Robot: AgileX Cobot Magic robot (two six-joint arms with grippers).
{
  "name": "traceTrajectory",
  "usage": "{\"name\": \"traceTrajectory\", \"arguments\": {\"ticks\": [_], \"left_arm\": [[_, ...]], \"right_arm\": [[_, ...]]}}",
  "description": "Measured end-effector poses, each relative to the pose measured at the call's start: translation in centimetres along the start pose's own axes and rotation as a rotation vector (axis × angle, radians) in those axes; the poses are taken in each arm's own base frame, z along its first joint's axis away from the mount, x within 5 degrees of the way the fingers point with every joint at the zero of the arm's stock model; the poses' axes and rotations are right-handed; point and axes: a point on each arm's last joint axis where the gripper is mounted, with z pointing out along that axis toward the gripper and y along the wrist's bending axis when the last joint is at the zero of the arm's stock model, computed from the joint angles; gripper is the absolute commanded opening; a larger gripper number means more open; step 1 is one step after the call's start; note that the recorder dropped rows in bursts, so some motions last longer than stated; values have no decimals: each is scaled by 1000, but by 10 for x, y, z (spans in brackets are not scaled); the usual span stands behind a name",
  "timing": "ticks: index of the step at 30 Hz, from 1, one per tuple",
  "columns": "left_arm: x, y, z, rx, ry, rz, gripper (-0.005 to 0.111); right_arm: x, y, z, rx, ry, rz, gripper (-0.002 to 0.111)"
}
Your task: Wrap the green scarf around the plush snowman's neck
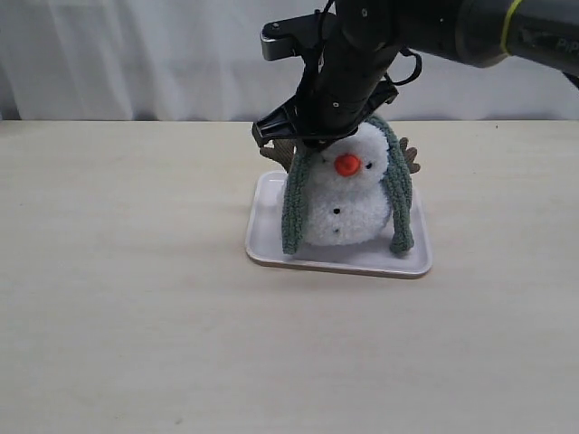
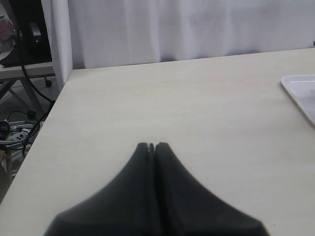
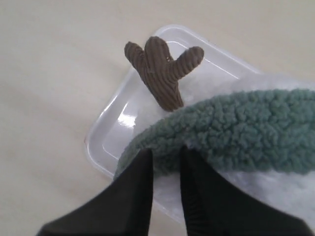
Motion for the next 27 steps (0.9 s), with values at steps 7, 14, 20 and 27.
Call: {"name": "traceTrajectory", "arguments": {"ticks": [7, 14, 20, 27], "left_arm": [[0, 0, 0, 0, 0, 0, 0], [0, 0, 0, 0, 0, 0, 0], [0, 0, 0, 0, 0, 0, 0], [0, 0, 0, 0, 0, 0, 0]], "right_arm": [[-7, 0, 6, 7, -71, -14, 20], [-14, 0, 8, 7, -154, -25, 20], [-13, 0, 22, 20, -138, -40, 20], [-12, 1, 38, 31, -140, -58, 20]]}}
